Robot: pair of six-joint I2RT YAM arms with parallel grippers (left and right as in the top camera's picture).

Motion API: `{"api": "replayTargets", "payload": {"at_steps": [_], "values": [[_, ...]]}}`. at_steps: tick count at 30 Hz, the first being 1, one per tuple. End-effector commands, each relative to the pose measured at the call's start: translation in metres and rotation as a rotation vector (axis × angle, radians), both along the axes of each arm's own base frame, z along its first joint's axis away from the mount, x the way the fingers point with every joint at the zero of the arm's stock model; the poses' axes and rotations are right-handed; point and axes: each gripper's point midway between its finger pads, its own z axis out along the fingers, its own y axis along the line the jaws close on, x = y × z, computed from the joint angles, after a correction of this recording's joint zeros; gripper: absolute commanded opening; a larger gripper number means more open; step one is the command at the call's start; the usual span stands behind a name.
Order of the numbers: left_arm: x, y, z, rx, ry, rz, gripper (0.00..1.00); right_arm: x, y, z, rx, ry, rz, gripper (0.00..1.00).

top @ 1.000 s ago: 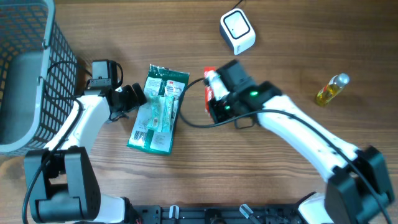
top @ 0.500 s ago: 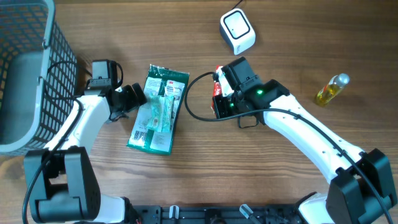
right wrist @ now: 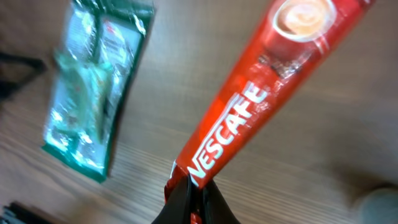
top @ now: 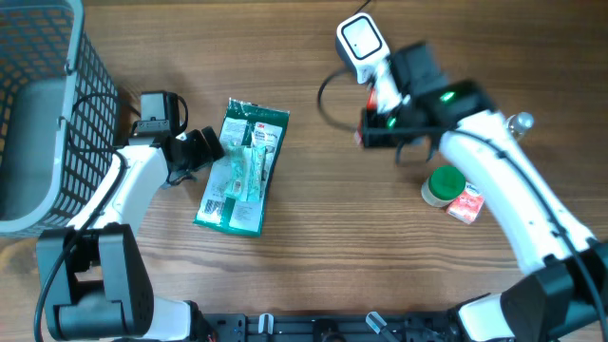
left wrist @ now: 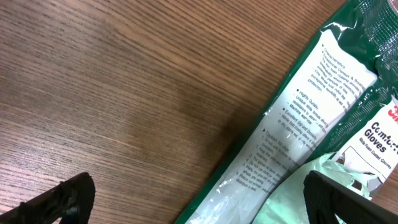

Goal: Scan the item barcode
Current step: 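Carry the Nescafe stick with the right gripper up to the scanner, then lower the Nescafe stick beside the jar and open the right gripper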

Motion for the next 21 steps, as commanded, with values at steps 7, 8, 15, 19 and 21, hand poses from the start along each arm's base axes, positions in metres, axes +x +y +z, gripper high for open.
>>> {"api": "replayTargets", "payload": {"at_steps": [7, 8, 15, 19, 21], "values": [[-0.002, 0.004, -0.003, 0.0, 0.007, 0.017, 1.0, 0.057, -0.001, 0.033, -0.048, -0.231, 0.065, 0.04], [-0.002, 0.004, -0.003, 0.0, 0.007, 0.017, 1.0, 0.066, -0.001, 0.027, -0.067, -0.246, 0.067, 0.04], [-0.002, 0.004, -0.003, 0.0, 0.007, 0.017, 1.0, 0.122, 0.003, -0.038, -0.185, -0.301, 0.135, 0.04], [-0.002, 0.004, -0.003, 0.0, 0.007, 0.017, 1.0, 0.142, 0.009, -0.071, -0.2, -0.319, 0.165, 0.04], [-0.002, 0.004, -0.003, 0.0, 0.007, 0.017, 1.0, 0.149, 0.007, -0.083, -0.203, -0.317, 0.163, 0.04]]}}
